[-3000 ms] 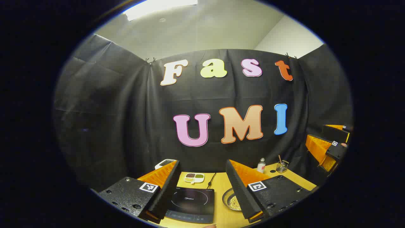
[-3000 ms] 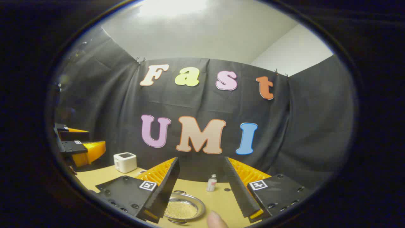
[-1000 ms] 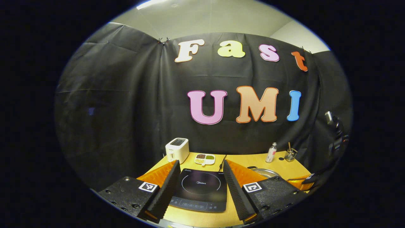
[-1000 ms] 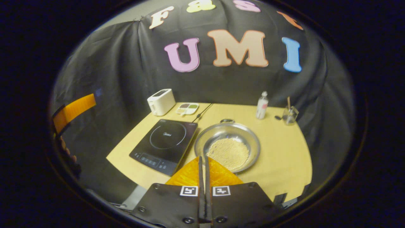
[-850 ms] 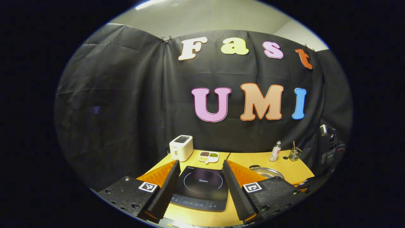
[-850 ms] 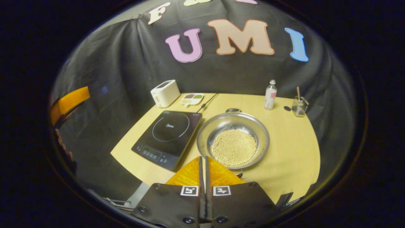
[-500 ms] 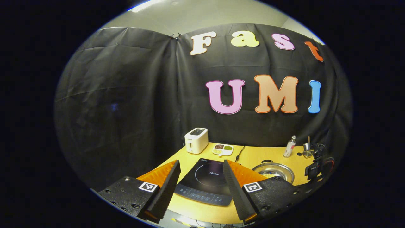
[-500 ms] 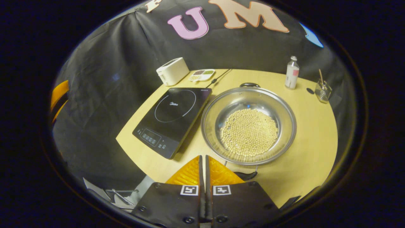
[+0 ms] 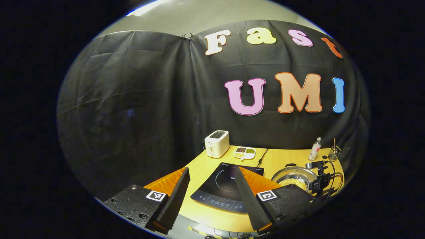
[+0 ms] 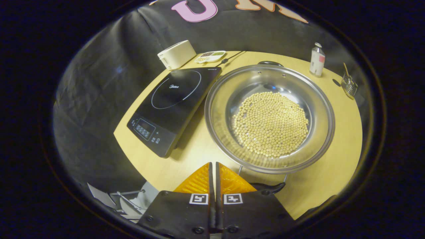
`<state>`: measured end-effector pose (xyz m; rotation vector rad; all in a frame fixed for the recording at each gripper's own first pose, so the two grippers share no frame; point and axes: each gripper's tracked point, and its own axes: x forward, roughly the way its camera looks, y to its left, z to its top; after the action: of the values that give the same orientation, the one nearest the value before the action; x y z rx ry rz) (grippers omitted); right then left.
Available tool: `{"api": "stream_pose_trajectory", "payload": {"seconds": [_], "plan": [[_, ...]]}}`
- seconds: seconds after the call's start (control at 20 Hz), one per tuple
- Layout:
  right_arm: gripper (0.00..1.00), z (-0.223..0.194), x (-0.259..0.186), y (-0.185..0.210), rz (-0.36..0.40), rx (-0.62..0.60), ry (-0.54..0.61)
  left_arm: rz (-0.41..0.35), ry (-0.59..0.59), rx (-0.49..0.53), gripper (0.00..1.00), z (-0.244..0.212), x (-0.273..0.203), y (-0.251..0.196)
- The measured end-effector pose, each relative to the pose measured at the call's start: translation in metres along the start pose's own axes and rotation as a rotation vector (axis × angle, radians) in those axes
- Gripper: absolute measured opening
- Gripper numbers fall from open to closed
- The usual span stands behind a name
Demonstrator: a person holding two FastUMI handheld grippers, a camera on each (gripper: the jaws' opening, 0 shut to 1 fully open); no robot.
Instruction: First push the handle of the pot to place it horizontally, then grasp the pot with both hands and set it on the induction cooktop.
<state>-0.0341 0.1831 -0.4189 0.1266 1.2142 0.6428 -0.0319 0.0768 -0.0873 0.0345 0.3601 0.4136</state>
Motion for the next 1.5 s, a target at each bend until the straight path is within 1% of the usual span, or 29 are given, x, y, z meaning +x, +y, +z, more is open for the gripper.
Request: {"api": "stream_pose_trajectory", "payload": {"seconds": [0.05, 0.1, 0.15, 0.2, 0.25, 0.3, 0.35, 0.4, 0.5, 0.55, 0.65, 0.7, 0.75, 0.8, 0.85, 1.0, 1.05, 1.15, 1.2, 1.25, 1.3, 1.35, 1.4, 1.5], "plan": [[0.00, 0.000, 0.001, -0.006, -0.016, -0.006, 0.003, 0.000, 0.002, 0.001, 0.85, 0.001, 0.001, -0.001], [0.00, -0.002, 0.002, -0.006, -0.010, -0.003, 0.010, 0.000, 0.004, 0.003, 0.84, 0.000, 0.001, -0.002], [0.02, -0.002, 0.001, -0.008, -0.017, -0.002, 0.011, 0.001, 0.007, 0.007, 0.84, 0.000, 0.003, -0.003], [0.00, -0.001, 0.000, -0.013, -0.028, -0.009, 0.002, -0.001, 0.005, 0.009, 0.82, 0.000, 0.003, -0.004], [0.00, -0.001, -0.002, -0.018, -0.034, -0.016, 0.006, -0.003, 0.006, 0.010, 0.84, 0.001, 0.004, -0.007], [0.03, -0.004, -0.004, -0.022, -0.041, -0.015, 0.008, -0.007, 0.006, 0.008, 0.82, 0.000, 0.006, -0.009], [0.00, -0.005, -0.006, -0.027, -0.047, -0.012, 0.011, -0.013, 0.005, 0.007, 0.84, 0.001, 0.007, -0.012], [0.03, -0.006, -0.008, -0.031, -0.054, -0.004, 0.011, -0.018, 0.008, 0.009, 0.84, 0.000, 0.008, -0.014], [0.03, -0.009, -0.012, -0.041, -0.062, 0.017, 0.012, -0.028, 0.009, 0.014, 0.85, 0.000, 0.010, -0.020], [0.03, -0.012, -0.014, -0.046, -0.067, 0.023, 0.014, -0.034, 0.006, 0.015, 0.82, 0.002, 0.012, -0.024], [0.03, -0.014, -0.018, -0.058, -0.083, 0.024, 0.016, -0.046, 0.002, 0.020, 0.82, 0.004, 0.014, -0.030], [0.03, -0.014, -0.018, -0.063, -0.091, 0.026, 0.019, -0.050, 0.000, 0.023, 0.84, 0.003, 0.013, -0.032], [0.00, -0.014, -0.019, -0.070, -0.098, 0.032, 0.021, -0.054, 0.000, 0.025, 0.82, 0.004, 0.013, -0.034], [0.03, -0.017, -0.021, -0.076, -0.106, 0.039, 0.022, -0.056, -0.001, 0.024, 0.84, 0.003, 0.012, -0.036], [0.03, -0.018, -0.022, -0.083, -0.115, 0.046, 0.023, -0.059, 0.001, 0.022, 0.85, 0.003, 0.012, -0.037], [0.00, -0.021, -0.027, -0.105, -0.141, 0.073, 0.028, -0.065, 0.010, 0.019, 0.85, 0.000, 0.012, -0.040], [0.03, -0.019, -0.028, -0.112, -0.149, 0.078, 0.027, -0.066, 0.011, 0.018, 0.82, 0.000, 0.013, -0.041], [0.03, -0.018, -0.030, -0.128, -0.170, 0.089, 0.025, -0.069, 0.013, 0.019, 0.82, -0.001, 0.013, -0.042], [0.03, -0.016, -0.031, -0.137, -0.182, 0.094, 0.023, -0.070, 0.014, 0.021, 0.82, -0.002, 0.013, -0.044], [0.03, -0.014, -0.032, -0.146, -0.194, 0.104, 0.023, -0.071, 0.016, 0.023, 0.84, -0.002, 0.014, -0.046], [0.00, -0.010, -0.033, -0.153, -0.202, 0.111, 0.020, -0.076, 0.020, 0.020, 0.85, -0.004, 0.014, -0.046], [0.00, -0.007, -0.033, -0.162, -0.211, 0.116, 0.020, -0.080, 0.027, 0.015, 0.84, -0.005, 0.015, -0.048], [0.03, -0.005, -0.033, -0.169, -0.221, 0.116, 0.021, -0.083, 0.030, 0.009, 0.85, -0.006, 0.017, -0.050], [0.03, -0.001, -0.034, -0.188, -0.254, 0.106, 0.021, -0.087, 0.034, 0.007, 0.82, -0.006, 0.019, -0.052]]}}
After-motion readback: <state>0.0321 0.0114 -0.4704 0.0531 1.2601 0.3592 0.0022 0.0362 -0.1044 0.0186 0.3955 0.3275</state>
